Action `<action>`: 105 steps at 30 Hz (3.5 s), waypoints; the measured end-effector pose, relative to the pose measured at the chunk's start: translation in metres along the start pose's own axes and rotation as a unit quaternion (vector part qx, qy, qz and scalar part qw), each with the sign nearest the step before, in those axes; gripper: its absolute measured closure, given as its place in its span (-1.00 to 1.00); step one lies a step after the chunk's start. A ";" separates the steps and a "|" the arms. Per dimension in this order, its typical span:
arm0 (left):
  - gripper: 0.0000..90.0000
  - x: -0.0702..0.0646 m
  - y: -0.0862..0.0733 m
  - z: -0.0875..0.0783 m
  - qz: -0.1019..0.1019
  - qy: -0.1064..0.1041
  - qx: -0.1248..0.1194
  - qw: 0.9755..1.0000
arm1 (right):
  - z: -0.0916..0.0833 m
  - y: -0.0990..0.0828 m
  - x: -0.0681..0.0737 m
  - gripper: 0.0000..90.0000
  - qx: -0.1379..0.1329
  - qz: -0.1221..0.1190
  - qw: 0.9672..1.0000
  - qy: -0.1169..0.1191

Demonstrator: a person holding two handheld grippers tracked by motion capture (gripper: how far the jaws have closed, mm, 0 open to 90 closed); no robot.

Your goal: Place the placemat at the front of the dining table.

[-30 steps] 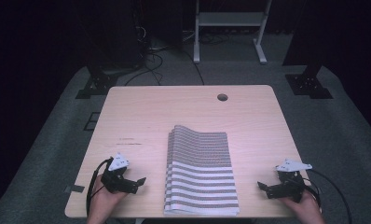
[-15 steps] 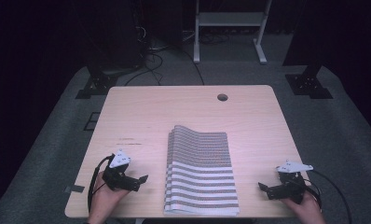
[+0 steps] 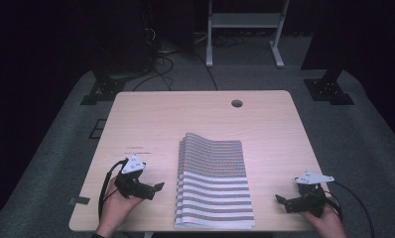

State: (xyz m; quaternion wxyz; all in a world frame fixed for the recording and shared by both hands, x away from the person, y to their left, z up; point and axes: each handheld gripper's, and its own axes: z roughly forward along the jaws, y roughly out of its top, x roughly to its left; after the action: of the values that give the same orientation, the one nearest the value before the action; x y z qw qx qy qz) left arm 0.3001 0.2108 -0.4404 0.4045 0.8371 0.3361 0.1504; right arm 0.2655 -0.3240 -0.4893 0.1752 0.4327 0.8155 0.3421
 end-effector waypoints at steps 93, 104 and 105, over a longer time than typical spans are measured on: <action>-1.00 -0.064 0.057 0.091 0.076 -0.106 0.067 0.989 | 0.001 0.001 0.001 -1.00 0.001 0.001 1.000 -0.002; -1.00 -0.071 0.066 0.105 0.092 -0.111 0.088 0.986 | 0.001 0.001 0.001 -1.00 0.001 0.001 1.000 -0.002; -1.00 -0.071 0.067 0.107 0.093 -0.111 0.090 0.985 | 0.001 0.001 0.001 -1.00 0.001 0.001 1.000 -0.002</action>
State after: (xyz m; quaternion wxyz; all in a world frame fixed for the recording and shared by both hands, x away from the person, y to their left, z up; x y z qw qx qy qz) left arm 0.3334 0.0705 -0.4537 0.3468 0.9093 0.2216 0.0623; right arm 0.2657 -0.3230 -0.4893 0.1761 0.4341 0.8150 0.3410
